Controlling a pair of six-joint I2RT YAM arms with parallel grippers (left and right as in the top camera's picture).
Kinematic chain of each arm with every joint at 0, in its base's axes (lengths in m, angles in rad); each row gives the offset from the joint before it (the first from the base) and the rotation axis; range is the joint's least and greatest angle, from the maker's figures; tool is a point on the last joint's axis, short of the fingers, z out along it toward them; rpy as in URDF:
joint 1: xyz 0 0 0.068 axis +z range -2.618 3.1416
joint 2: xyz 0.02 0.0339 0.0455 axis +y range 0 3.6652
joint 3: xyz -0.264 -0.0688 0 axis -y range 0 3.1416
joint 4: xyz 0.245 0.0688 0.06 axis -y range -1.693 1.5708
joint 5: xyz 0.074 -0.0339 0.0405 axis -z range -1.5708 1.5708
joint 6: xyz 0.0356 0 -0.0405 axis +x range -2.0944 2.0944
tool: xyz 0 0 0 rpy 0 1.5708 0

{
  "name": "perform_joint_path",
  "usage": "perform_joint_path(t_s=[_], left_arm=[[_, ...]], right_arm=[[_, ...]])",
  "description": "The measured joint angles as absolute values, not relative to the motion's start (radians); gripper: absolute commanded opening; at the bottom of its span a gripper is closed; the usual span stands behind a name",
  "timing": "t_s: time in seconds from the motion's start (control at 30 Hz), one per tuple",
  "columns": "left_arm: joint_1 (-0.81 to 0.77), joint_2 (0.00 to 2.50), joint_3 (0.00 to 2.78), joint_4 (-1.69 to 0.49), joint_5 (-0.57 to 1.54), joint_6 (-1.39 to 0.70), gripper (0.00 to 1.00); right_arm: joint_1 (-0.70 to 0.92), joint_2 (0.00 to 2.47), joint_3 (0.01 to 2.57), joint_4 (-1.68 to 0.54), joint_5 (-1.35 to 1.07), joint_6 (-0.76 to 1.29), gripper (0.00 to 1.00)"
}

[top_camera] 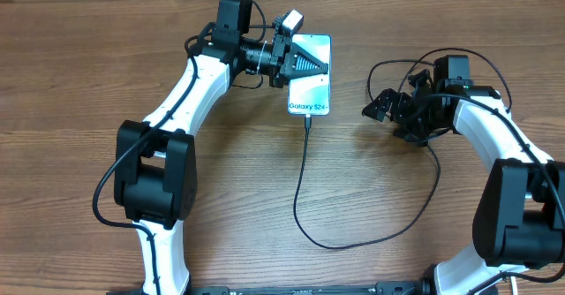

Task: Plug charger to phone and switch on socket
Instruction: 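Withdraw the open right gripper to the right of the phone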

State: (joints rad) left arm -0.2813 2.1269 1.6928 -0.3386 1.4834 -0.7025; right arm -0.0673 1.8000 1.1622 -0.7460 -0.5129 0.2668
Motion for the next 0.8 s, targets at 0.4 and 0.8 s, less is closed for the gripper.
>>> perform_joint_path(t_s=[0.4,0.8], left_arm=[[-0.285,2.127,1.693,-0.352,1.449,-0.698,0.04],[-0.309,2.127,1.693,-0.371,1.436,-0.677,0.04]], right_arm=[[-0.067,1.8,1.162,-0.746,-0.49,0.265,1.0],[-0.067,1.8,1.162,-0.745,-0.489,0.264,1.0]])
